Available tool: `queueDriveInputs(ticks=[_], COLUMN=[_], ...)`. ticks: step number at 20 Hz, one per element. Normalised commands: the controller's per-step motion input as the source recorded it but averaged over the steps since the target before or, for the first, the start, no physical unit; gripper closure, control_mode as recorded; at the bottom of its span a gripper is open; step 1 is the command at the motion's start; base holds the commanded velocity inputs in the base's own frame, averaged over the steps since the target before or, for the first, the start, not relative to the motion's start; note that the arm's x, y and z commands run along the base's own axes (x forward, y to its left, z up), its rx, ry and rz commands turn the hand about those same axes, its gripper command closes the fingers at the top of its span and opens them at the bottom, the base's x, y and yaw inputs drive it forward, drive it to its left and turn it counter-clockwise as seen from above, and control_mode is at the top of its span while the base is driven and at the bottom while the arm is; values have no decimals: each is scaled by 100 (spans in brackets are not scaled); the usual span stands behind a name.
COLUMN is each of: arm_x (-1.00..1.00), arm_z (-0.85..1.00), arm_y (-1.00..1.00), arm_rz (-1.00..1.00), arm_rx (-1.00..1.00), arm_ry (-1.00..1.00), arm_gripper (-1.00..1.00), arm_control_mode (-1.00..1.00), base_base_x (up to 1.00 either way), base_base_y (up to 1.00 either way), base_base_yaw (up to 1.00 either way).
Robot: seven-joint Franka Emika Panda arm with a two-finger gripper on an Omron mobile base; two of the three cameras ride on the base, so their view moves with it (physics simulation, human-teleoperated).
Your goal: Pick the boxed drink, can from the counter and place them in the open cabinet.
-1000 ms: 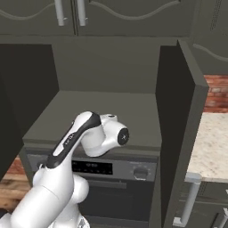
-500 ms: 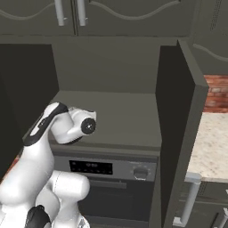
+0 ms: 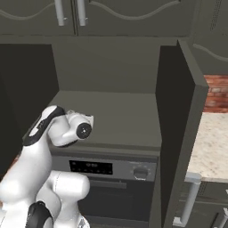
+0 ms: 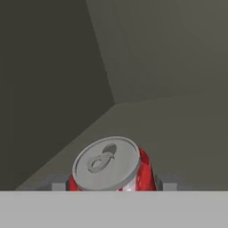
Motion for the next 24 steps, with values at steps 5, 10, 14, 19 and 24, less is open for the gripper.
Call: queueDriveInputs(ticks=[5, 10, 14, 19, 24], arm_x=[65, 66, 46, 18, 22], arm_z=[-6, -2, -16, -20, -15], arm_y=[11, 6, 10, 1, 2], arm_rz=[0, 0, 0, 0, 0], arm_rx=[5, 0, 0, 0, 0], arm_ry=[16, 3, 0, -11, -13], arm_gripper=[100, 100, 100, 100, 100], arm_control_mode=[-100, -100, -100, -100, -100], base_base_x=[0, 0, 0, 0, 0], base_base_y=[0, 0, 0, 0, 0], base_base_yaw=[0, 0, 0, 0, 0])
